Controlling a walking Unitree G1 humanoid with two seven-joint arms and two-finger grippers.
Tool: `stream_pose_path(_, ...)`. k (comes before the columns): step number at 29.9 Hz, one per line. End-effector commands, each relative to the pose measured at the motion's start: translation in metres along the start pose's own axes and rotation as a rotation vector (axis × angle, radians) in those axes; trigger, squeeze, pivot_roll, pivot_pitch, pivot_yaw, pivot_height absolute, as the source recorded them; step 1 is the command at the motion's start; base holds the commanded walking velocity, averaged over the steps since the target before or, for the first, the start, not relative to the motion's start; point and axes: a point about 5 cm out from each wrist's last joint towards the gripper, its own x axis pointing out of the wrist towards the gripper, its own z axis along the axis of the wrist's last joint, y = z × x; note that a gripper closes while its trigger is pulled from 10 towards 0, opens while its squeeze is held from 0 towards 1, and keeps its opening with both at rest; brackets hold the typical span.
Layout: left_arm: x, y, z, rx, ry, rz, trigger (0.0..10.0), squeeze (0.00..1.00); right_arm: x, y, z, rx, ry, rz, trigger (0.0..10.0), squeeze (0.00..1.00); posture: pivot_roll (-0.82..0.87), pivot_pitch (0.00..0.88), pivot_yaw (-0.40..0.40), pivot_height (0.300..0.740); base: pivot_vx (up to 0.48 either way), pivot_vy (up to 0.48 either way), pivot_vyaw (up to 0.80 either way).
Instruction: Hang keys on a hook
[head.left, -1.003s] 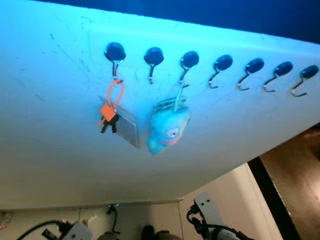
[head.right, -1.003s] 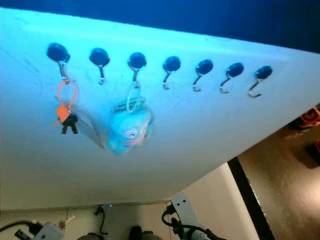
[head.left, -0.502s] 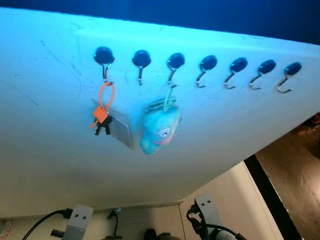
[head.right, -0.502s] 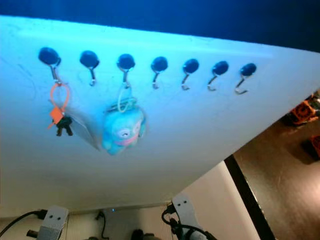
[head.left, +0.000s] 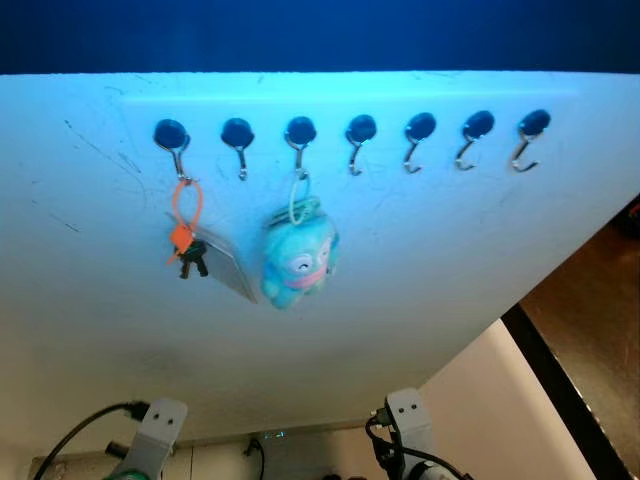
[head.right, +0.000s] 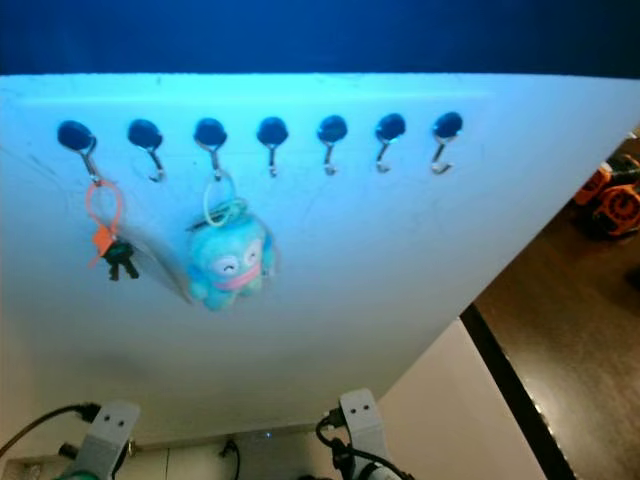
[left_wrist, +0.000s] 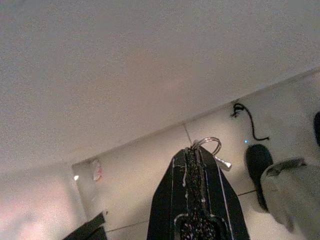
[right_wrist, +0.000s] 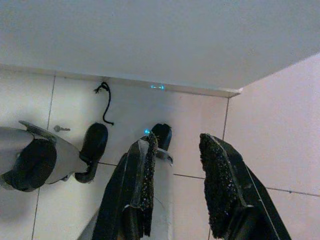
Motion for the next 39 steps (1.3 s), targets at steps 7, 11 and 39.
stream_pose_path(7,0.003,-0.015,0.003,-0.049,0.011,-0.042,10.0,0.00,-0.004,-0.010,-0.005,-0.008,0.009,-0.011,10.0,0.00,-0.01,0.061,-0.003,0.740,0.000,0.000,0.00)
stream_pose_path(11,0.003,-0.024,0.004,-0.070,0.007,-0.054,10.0,0.00,-0.004,-0.014,-0.003,-0.026,0.003,-0.009,10.0,0.00,-0.01,0.066,-0.019,0.740,0.000,0.000,0.00)
stream_pose_path(39,0.001,-0.029,0.002,-0.032,-0.018,-0.028,10.0,0.00,-0.001,-0.014,0.008,-0.057,-0.035,0.016,10.0,0.00,0.01,0.081,-0.044,0.740,-0.201,0.000,0.00)
